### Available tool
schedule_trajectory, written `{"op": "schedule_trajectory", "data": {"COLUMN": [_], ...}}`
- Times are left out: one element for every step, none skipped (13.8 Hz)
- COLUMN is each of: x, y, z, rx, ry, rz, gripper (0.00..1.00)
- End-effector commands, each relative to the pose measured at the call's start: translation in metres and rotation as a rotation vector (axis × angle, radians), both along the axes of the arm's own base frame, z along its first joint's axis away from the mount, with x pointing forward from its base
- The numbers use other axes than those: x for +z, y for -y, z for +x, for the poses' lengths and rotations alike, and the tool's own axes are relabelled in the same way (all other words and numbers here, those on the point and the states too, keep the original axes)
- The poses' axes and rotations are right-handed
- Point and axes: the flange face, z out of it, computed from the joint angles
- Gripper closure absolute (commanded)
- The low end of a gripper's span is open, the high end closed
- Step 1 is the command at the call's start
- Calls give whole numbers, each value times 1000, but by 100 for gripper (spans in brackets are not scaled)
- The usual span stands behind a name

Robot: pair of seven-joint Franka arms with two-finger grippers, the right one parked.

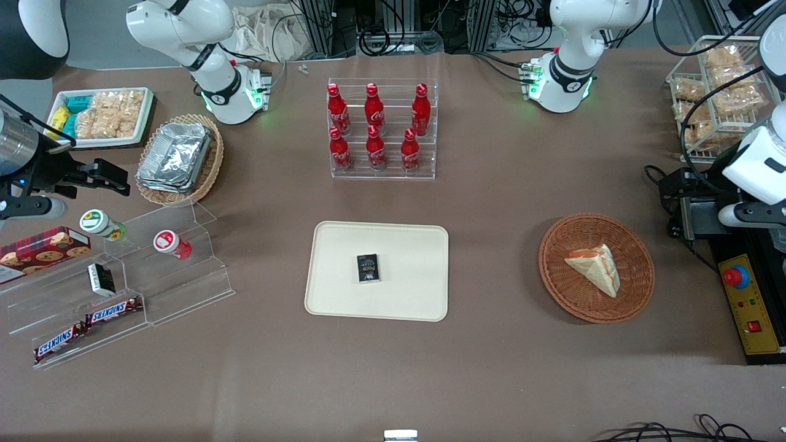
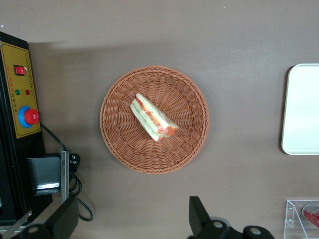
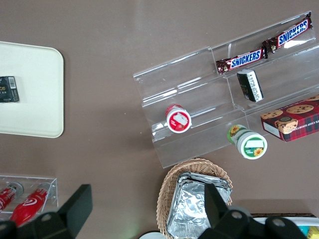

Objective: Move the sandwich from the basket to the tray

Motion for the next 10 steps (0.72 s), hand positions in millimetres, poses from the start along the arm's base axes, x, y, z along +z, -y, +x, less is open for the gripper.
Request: {"op": "schedule_trajectory", "data": {"x": [-6,-7,-9,-10,-18,-24,-27,-34,-38,-42], "y": [1,1,2,1,1,2,1,-2,-4,-4], "z": [9,10,13,14,17,17,17,16,16,17], "rx": [1,-9,-9,-12,0,5,26,102,185,240], "ry": [-27,-29,-32,-32,-45,-53,-62,-72,-79,-79], "rz": [5,7,4,10,12,5,5,12,9,10], "gripper": [0,0,0,0,0,0,0,0,0,0]}}
